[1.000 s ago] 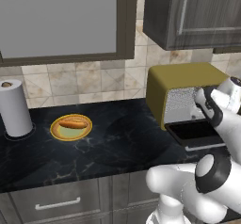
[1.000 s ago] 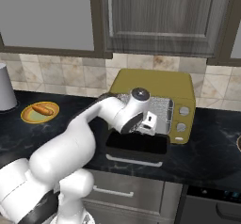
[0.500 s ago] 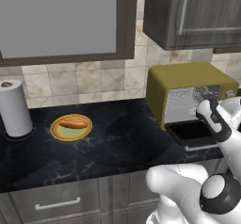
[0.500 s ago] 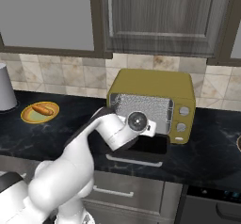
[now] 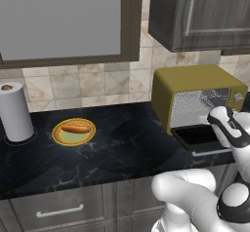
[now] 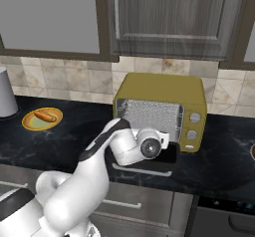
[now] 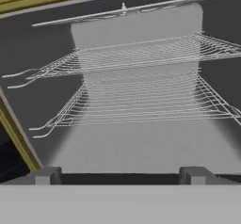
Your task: Open the toaster oven door. Place the hotdog bun on the bottom rack in the toaster oven and place the chicken drumstick on the top rack.
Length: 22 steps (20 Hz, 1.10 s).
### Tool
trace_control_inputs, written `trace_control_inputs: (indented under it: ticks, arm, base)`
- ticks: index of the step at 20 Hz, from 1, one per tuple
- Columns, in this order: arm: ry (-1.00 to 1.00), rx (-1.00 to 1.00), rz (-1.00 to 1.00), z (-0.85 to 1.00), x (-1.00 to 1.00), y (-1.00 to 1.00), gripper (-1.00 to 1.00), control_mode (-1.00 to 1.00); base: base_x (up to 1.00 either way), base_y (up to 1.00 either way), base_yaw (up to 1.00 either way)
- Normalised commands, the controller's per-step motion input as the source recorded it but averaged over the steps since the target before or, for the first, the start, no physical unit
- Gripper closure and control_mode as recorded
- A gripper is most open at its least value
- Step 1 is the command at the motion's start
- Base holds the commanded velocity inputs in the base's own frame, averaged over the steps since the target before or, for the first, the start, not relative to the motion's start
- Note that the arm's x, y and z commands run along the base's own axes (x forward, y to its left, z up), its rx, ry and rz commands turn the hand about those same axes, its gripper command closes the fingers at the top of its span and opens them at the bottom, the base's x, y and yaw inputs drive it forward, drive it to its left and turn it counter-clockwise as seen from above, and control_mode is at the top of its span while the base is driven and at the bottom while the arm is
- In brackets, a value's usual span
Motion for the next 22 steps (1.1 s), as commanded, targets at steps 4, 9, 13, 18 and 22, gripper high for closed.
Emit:
trace_control_inputs:
  ticks: [4, 9, 13, 18, 22]
  arm:
    - [-0.05, -0.31, -0.01, 0.21, 0.00, -0.06, -1.00, -1.00]
    - [0.04, -0.25, -0.06, 0.23, 0.07, -0.06, -1.00, -1.00]
    - [0.22, -0.05, -0.05, 0.27, 0.13, 0.00, -1.00, -1.00]
    - [0.19, -0.04, 0.00, 0.05, 0.10, -0.03, -1.00, -1.00]
    - [0.13, -0.12, 0.00, -0.05, 0.00, -0.01, -1.00, -1.00]
  base:
    - [0.00, 0.00, 0.00]
    - [0.00, 0.00, 0.00]
    - [0.00, 0.00, 0.00]
    - [0.00, 0.00, 0.00]
    - [0.00, 0.00, 0.00]
